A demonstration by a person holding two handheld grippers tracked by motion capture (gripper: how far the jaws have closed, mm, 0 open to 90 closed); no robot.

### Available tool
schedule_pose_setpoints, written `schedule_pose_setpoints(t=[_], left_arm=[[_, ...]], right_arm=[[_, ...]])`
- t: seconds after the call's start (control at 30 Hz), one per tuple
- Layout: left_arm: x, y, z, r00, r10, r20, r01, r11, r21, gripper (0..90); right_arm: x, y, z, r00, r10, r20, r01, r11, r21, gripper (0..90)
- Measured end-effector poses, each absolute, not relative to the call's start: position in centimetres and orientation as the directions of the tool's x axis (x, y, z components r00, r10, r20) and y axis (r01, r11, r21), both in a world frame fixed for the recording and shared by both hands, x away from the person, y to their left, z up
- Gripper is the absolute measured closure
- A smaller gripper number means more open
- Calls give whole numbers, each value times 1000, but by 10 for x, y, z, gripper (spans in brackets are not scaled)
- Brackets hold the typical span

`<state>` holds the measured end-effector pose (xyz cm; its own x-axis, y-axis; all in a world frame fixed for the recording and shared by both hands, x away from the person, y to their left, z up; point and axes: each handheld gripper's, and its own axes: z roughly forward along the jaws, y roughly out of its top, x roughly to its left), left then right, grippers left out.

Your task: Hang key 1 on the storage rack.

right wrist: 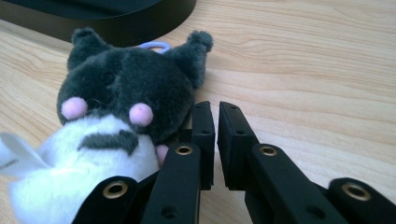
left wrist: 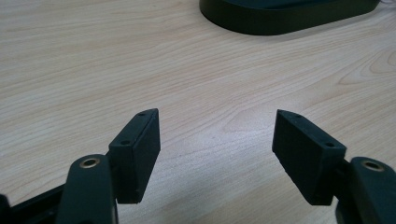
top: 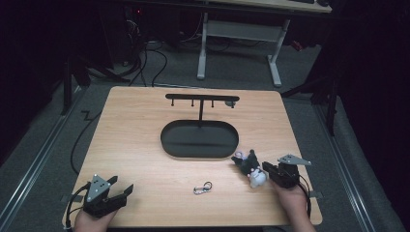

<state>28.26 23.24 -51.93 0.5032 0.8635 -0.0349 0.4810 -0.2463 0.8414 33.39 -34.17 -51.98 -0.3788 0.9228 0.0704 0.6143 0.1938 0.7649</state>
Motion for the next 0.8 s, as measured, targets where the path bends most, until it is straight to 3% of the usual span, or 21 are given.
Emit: schedule_pose_setpoints(t=[0.6,0.8], left_arm=[[302,207,-503,558,830,6,422,-289,859,326],[303,204,-508,572,819,37,410,-325,853,326]], right_arm=[[298,-355,-517,-314,948,53,602,155,783,804],[291,-357,-517,-311,949,59,598,146,788,709]])
